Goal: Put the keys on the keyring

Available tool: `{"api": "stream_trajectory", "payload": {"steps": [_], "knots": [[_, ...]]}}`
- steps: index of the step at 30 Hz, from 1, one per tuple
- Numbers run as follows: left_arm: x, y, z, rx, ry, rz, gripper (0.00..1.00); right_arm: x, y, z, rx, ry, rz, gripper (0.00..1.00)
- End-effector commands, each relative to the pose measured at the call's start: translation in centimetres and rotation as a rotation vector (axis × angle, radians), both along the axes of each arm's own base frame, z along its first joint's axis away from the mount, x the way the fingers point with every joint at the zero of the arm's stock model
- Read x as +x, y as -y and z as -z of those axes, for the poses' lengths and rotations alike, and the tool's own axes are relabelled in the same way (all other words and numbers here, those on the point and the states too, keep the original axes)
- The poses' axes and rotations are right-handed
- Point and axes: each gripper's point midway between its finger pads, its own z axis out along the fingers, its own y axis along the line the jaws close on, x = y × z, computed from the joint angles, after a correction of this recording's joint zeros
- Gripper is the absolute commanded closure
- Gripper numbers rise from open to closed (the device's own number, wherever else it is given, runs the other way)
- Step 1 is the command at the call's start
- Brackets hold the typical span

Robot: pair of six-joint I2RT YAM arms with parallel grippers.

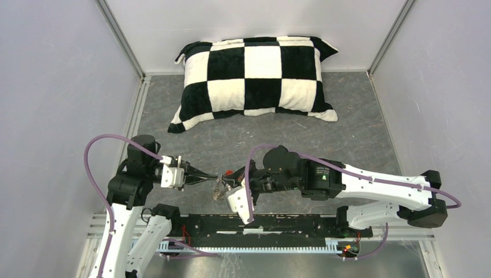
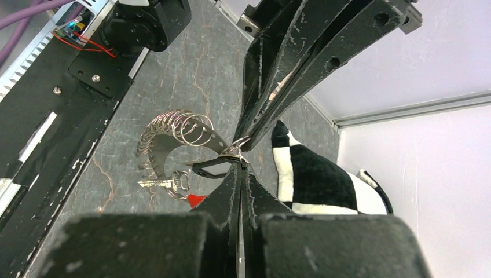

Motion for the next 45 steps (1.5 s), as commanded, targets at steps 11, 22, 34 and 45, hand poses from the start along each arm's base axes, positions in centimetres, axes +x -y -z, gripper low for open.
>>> {"api": "stream_trajectory", "payload": {"steps": [11,22,34,45], "knots": [[-0.8,0.1,-0.8,-0.032,0.067,0.040,0.98,0.1,-1.5,-2.9,0.106,-0.013,0.012,1.00],[-1.5,0.1,-1.1,-0.052,0.086,0.064,0.98,1.1,-2.6,-2.7,0.093,-0.034,0.068,1.00],[-1.6,0.1,-1.1,-0.054,0.102,0.067,0.98,0.6,-3.4,-3.1,0.090,-0.068,0.043,1.00],[-0.8,0.1,-1.1,-0.038,0.092,0.047,0.98,0.6,-3.4,-1.7,0.042,-0.102,0.057,0.98]]}}
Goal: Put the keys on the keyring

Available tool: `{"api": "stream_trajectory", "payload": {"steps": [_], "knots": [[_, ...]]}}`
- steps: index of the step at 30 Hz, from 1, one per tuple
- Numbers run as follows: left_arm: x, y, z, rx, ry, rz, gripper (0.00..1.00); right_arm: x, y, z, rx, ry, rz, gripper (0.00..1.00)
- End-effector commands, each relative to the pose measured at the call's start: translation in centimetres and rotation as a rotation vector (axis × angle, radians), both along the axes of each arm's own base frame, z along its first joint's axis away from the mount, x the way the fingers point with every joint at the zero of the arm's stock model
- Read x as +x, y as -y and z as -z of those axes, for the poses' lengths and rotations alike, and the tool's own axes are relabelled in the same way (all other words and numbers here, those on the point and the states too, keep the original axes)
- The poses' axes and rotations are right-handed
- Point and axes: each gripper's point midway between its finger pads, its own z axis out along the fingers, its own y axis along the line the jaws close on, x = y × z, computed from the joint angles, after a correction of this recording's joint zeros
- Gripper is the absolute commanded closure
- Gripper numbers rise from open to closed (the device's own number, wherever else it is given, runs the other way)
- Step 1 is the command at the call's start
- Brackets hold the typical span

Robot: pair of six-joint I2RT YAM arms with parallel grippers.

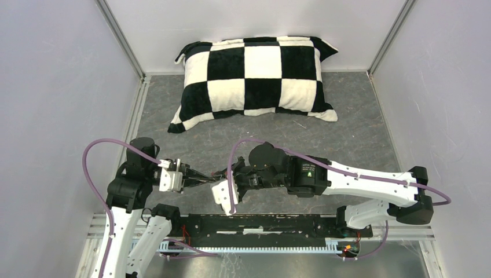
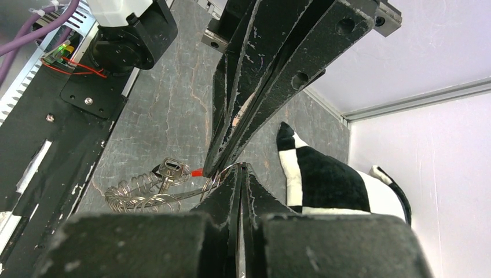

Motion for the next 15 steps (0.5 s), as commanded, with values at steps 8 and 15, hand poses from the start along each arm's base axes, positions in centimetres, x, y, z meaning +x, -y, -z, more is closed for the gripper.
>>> {"api": "stream_trajectory", "payload": {"steps": [8,15], "knots": [[-0.4,0.1,-1.0,-0.026,0.099,0.026,0.98,0.0,0.3,-2.4,0.055,-0.067,0.027,0.65],[-0.9,0.0,-0.8,-0.037,0.139,0.038,0.98,-0.6,0.4,-2.8,-0.003,-0.090,-0.011,0.63]]}}
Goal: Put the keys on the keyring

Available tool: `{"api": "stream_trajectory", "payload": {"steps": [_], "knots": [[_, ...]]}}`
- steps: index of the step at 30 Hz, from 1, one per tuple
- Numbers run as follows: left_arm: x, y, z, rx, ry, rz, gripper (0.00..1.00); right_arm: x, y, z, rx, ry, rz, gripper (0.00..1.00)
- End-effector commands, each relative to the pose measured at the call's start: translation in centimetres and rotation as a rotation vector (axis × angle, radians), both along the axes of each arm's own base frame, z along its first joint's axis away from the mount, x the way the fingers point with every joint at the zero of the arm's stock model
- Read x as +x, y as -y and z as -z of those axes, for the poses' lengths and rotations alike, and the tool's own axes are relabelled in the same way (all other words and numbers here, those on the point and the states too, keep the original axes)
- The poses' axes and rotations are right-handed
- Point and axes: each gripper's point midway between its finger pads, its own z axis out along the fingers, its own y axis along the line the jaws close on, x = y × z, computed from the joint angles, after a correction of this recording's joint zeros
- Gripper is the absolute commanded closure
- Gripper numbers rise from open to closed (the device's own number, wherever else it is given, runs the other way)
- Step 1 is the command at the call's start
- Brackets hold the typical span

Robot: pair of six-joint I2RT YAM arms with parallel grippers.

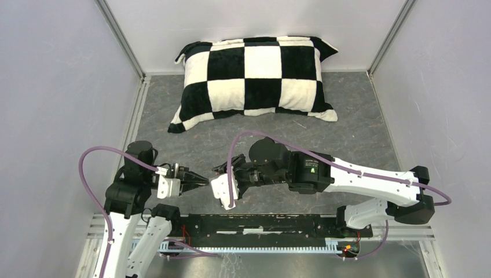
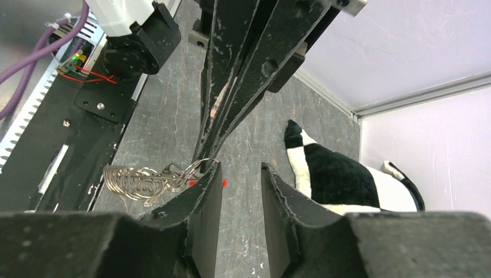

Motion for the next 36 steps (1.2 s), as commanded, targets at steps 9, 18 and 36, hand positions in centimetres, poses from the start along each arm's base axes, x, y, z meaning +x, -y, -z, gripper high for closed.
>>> {"api": "stream_trajectory", "payload": {"steps": [9,18,36], "knots": [[-0.3,0.2,-0.7,-0.036,0.083,0.045,0.98,0.6,0.4,-3.6,-0.013,-0.033,0.000,0.49],[0.9,0.2,-0.4,-0.007,-0.156,0.002,0.98,4.1,3.8,-7.8,0.187,-0.123,0.271,0.28],[5.3,-0.6,-3.2,-0.091,-0.221,-0.268,0.98,2.2,2.1,-4.2,0.234,-0.328,0.229,0.43]]}}
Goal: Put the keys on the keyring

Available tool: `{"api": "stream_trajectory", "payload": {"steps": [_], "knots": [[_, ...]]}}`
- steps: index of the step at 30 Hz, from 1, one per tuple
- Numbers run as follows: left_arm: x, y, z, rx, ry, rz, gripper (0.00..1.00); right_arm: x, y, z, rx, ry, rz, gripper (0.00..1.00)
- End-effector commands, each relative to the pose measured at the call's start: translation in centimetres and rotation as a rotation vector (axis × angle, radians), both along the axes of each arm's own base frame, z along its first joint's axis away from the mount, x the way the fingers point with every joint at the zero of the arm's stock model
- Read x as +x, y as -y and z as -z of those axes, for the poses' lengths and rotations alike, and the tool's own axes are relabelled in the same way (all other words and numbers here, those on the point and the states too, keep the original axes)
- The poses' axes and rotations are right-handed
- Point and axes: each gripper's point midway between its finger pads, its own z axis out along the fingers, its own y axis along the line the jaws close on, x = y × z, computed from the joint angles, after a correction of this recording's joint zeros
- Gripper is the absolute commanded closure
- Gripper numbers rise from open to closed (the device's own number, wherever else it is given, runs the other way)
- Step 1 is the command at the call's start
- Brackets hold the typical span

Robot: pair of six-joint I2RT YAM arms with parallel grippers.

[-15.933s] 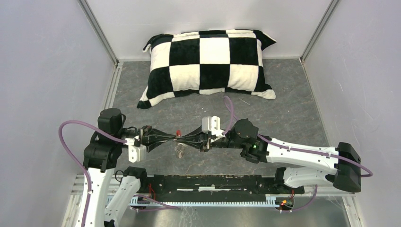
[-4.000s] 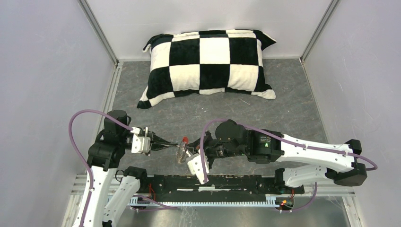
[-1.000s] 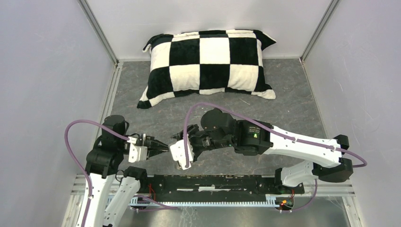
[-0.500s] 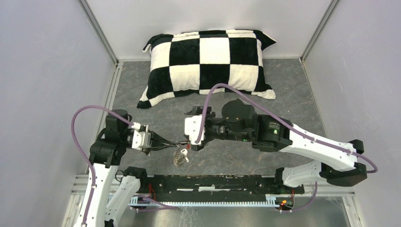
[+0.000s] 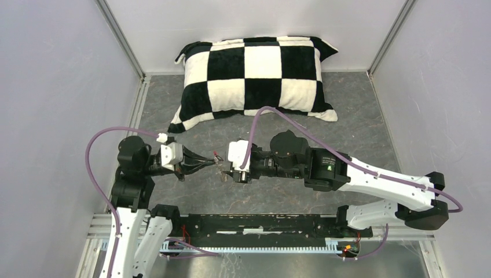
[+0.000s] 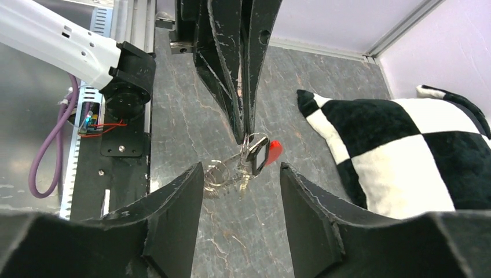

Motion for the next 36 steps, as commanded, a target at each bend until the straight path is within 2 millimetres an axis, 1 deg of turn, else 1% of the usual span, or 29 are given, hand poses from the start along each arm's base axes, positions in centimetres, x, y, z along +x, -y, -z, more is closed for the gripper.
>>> {"api": "stream_trajectory", "payload": {"steps": [1,3,6,11,14,15,17,20,24,30,36], "knots": [[-1.1,0.1,-2.2,-0.050,0.075,0.003,0.98,-0.2,-1.2,-1.7,0.101,0.021,-0.033,0.43],[-1.6,0.1,-2.1,-0.049,0.096,0.016,0.98,0.1,-1.3,-1.9,0.123,0.024,-0.043,0.44],[-1.7,0.1,-2.1,-0.049,0.093,0.018,0.98,0.5,-1.8,-1.9,0.141,-0.012,-0.076,0.46],[-1.7,0.1,-2.0,-0.048,0.096,0.018,0.98,0.6,-2.3,-1.8,0.145,-0.061,-0.117,0.55],[-1.6,0.0,-2.0,-0.047,0.100,0.014,0.98,0.5,-2.4,-1.3,0.133,-0.080,-0.138,0.61],[-1.5,0.0,-1.9,-0.047,0.099,0.011,0.98,0.4,-2.5,-1.1,0.127,-0.087,-0.142,0.62],[-1.4,0.0,-1.9,-0.046,0.100,0.005,0.98,0.1,-2.6,-0.8,0.113,-0.104,-0.155,0.60],[-1.3,0.0,-1.9,-0.046,0.097,0.000,0.98,0.2,-2.5,-0.6,0.103,-0.121,-0.144,0.56],[-1.3,0.0,-1.8,-0.046,0.097,-0.004,0.98,0.8,-2.0,-1.0,0.099,-0.117,-0.113,0.51],[-1.2,-0.1,-1.7,-0.046,0.095,-0.013,0.98,1.7,-1.0,-1.7,0.098,-0.108,-0.065,0.50],[-0.7,-0.1,-1.6,-0.048,0.077,-0.035,0.98,1.1,-0.6,-1.8,0.105,-0.136,-0.081,0.51]]}}
